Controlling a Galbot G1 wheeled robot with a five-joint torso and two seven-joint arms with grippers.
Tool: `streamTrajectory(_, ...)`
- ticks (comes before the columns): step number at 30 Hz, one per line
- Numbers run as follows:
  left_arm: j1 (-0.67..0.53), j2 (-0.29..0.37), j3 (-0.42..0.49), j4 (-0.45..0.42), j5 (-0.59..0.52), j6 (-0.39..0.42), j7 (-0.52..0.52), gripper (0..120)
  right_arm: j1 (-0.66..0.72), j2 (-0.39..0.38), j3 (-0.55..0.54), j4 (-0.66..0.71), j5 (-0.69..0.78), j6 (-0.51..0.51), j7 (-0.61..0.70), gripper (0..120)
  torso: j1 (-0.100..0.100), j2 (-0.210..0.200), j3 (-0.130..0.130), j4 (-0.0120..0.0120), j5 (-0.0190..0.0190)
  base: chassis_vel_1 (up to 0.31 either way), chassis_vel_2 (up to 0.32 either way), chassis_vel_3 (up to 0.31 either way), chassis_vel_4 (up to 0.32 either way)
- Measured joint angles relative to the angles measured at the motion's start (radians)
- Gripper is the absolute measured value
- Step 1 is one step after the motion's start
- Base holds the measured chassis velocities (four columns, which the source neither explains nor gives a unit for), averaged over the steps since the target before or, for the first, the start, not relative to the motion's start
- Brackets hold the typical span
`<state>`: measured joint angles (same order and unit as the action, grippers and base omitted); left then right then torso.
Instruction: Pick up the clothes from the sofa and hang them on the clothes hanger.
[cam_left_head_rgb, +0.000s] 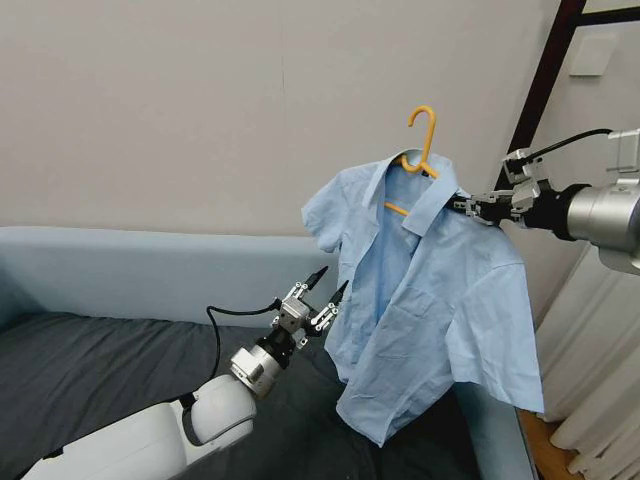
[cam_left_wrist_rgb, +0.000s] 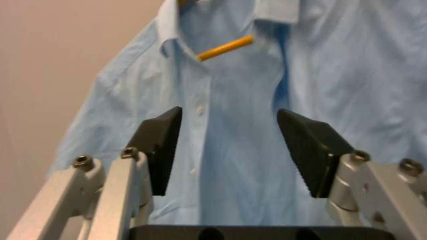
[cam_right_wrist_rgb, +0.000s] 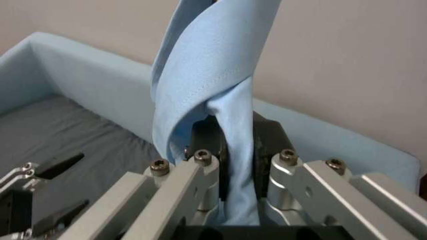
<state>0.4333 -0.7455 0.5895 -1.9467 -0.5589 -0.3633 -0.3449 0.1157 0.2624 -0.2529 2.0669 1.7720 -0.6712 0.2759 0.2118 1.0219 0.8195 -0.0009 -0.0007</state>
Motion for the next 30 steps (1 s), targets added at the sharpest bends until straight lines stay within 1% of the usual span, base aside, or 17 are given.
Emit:
streamTrajectory(1,-0.024,-0.015,0.013,-0.001,-0.031,0.001,0.013,69,0.002,0.0,0.0,0.005,0.002,0.0,0.003,8,0.0,0.0,0.0,-0.0003,0.0001,0.0,0.0,0.0,0.0)
streamTrajectory(2,-0.055,-0.04,0.029,0.003,-0.079,0.01,0.023,75,0.005,0.0,0.0,0.009,0.005,0.001,0.007,8,0.0,0.0,0.0,-0.0005,0.0001,0.0,0.0,0.0,0.0)
streamTrajectory(3,-0.055,-0.04,0.029,0.003,-0.079,0.01,0.023,75,0.005,0.0,0.0,0.009,0.005,0.001,0.007,8,0.0,0.0,0.0,-0.0005,0.0001,0.0,0.0,0.0,0.0)
streamTrajectory(4,-0.083,-0.063,0.041,0.011,-0.125,0.02,0.027,79,0.007,0.0,0.0,0.014,0.009,0.002,0.01,8,0.0,0.0,0.0,-0.0005,0.0001,0.0,0.0,0.0,0.0)
streamTrajectory(8,-0.181,-0.152,0.072,0.075,-0.249,0.043,0.033,96,0.009,-0.009,0.0,0.024,0.018,0.003,0.013,8,0.0,0.0,0.0,-0.0005,0.0002,0.0,0.0,0.0,0.0)
streamTrajectory(9,-0.181,-0.152,0.072,0.075,-0.249,0.043,0.033,96,0.009,-0.009,0.0,0.024,0.018,0.003,0.013,8,0.0,0.0,0.0,-0.0005,0.0002,0.0,0.0,0.0,0.0)
streamTrajectory(12,-0.245,-0.214,0.096,0.136,-0.301,0.045,0.048,100,0.007,-0.019,0.003,0.028,0.021,0.003,0.013,8,0.0,0.0,0.0,-0.0005,0.0004,0.0,0.0,0.0,0.0)
streamTrajectory(14,-0.279,-0.253,0.115,0.172,-0.335,0.048,0.058,98,0.005,-0.028,0.007,0.028,0.023,0.004,0.01,8,0.0,0.0,0.0,-0.0004,0.0003,0.0,0.0,0.0,0.0)
streamTrajectory(15,-0.279,-0.253,0.115,0.172,-0.335,0.048,0.058,98,0.005,-0.028,0.007,0.028,0.023,0.004,0.01,8,0.0,0.0,0.0,-0.0004,0.0003,0.0,0.0,0.0,0.0)
streamTrajectory(18,-0.305,-0.299,0.135,0.201,-0.368,0.048,0.066,95,-0.006,-0.037,0.015,0.028,0.023,0.004,0.005,8,0.0,0.0,0.0,-0.0003,0.0004,0.0,0.0,0.0,0.0)
streamTrajectory(19,-0.307,-0.308,0.137,0.205,-0.374,0.048,0.066,93,-0.009,-0.039,0.016,0.029,0.023,0.004,0.004,8,0.0,0.0,0.0,-0.0003,0.0004,0.0,0.0,0.0,0.0)
streamTrajectory(20,-0.307,-0.308,0.137,0.205,-0.374,0.048,0.066,93,-0.009,-0.039,0.016,0.029,0.023,0.004,0.004,8,0.0,0.0,0.0,-0.0003,0.0004,0.0,0.0,0.0,0.0)
streamTrajectory(22,-0.308,-0.332,0.138,0.213,-0.393,0.049,0.063,86,-0.015,-0.042,0.019,0.031,0.023,0.004,0.002,8,0.0,0.0,0.0,-0.0001,0.0003,0.0,0.0,0.0,0.0)
streamTrajectory(24,-0.307,-0.348,0.138,0.221,-0.401,0.049,0.056,75,-0.017,-0.046,0.02,0.032,0.022,0.005,-0.001,8,0.0,0.0,0.0,-0.0003,0.0003,0.0,0.0,0.0,0.0)
streamTrajectory(25,-0.307,-0.348,0.138,0.221,-0.401,0.049,0.056,75,-0.017,-0.046,0.02,0.032,0.022,0.005,-0.001,8,0.0,0.0,0.0,-0.0003,0.0003,0.0,0.0,0.0,0.0)
streamTrajectory(29,-0.288,-0.347,0.132,0.204,-0.407,0.049,0.039,57,-0.018,-0.05,0.021,0.028,0.02,0.005,-0.007,8,0.0,0.0,0.0,-0.0003,0.0001,0.0,0.0,0.0,0.0)
streamTrajectory(30,-0.288,-0.347,0.132,0.204,-0.407,0.049,0.039,57,-0.018,-0.05,0.021,0.028,0.02,0.005,-0.007,8,0.0,0.0,0.0,-0.0003,0.0001,0.0,0.0,0.0,0.0)
